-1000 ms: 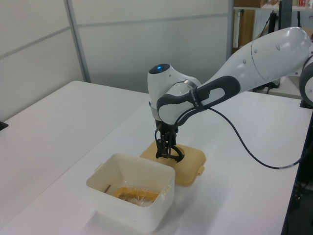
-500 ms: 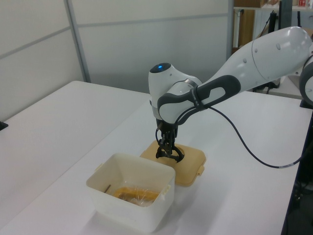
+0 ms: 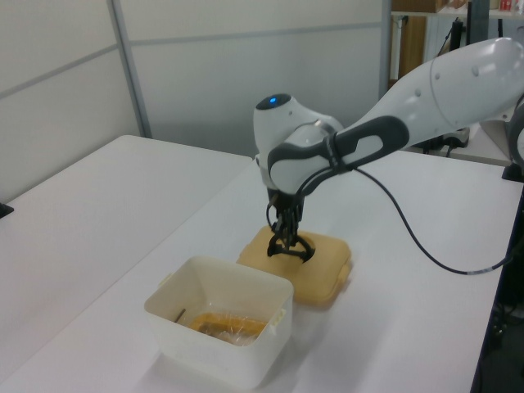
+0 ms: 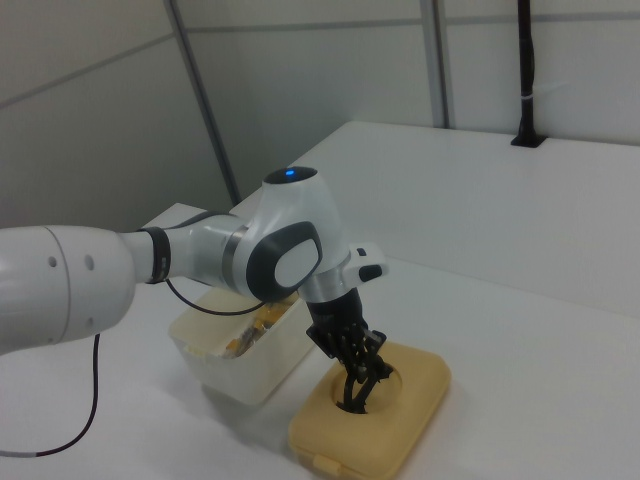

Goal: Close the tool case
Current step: 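Lift the beige lid by its handle off the table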

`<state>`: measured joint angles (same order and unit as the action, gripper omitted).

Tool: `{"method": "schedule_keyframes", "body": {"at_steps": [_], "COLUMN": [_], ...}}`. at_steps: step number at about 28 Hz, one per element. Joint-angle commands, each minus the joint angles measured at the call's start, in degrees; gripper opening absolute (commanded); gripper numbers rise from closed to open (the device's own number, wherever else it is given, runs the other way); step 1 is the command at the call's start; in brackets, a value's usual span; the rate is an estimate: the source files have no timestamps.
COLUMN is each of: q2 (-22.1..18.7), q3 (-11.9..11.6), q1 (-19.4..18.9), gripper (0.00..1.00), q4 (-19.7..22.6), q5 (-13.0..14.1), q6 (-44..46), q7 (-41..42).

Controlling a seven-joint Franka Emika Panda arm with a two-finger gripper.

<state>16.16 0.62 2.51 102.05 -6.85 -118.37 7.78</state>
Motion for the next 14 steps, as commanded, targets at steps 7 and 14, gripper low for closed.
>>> {"method": "schedule_keyframes", "body": {"at_steps": [7, 14], "q2": [-11.2, -12.2], "q3": [-0.3, 0.8], "q1": [5.8, 5.0], "gripper": [0.0, 0.0], "q4": [-3.1, -7.7], "q5": [6.5, 8.9], "q6": [11.2, 19.3], "q7": [6.5, 0.1]}}
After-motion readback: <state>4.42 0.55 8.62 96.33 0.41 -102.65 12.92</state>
